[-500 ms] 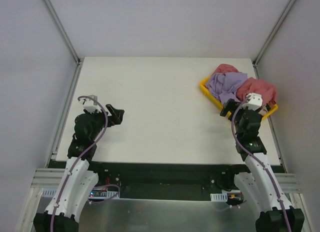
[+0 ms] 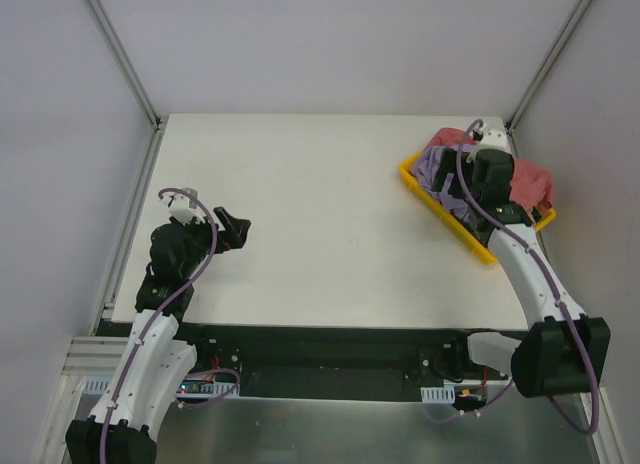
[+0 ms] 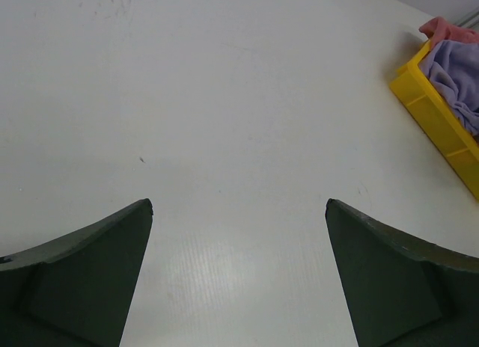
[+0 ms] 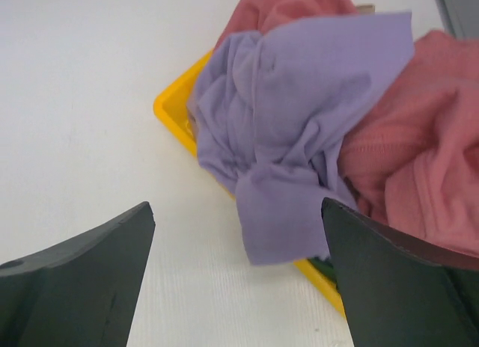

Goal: Fold and stack the t-shirts
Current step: Grab crumpled tshirt from bin with the right arm

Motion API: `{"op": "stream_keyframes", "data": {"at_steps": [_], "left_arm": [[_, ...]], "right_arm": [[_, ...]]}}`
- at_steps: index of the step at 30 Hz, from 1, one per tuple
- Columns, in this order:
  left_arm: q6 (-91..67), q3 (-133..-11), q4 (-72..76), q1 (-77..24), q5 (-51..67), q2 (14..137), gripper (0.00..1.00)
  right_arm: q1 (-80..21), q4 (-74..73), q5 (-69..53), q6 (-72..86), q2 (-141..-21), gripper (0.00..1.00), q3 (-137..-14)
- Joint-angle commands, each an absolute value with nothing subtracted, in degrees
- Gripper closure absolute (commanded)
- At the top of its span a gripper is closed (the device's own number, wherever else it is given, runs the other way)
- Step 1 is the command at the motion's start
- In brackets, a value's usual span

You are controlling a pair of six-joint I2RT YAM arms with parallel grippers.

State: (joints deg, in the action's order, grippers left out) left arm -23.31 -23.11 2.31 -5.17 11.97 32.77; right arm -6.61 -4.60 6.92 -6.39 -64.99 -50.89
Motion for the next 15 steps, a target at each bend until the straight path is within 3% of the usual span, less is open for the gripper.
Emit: {"op": "stream_keyframes", "data": {"at_steps": [1,11,15], "left_arm": [[-23.20,-25.84,3.08,-4.92,13.01,32.26,0.01],[-23.82,-25.84,2.72,-4.92,11.60,32.08,0.01],[-23.91,-26.10,2.64,-4.92,10.99,32.96,0.01]], "right_arm": [[-7.20,-12.64,10.45,-8.08,-74.33,0.04,-62.99],[-8.35,-23.98,27.49,-9.94,-98.51,0.01,-83.48],[-8.26,-22.50,26.29,-10.02,-103.61,0.12,-84.20]]}}
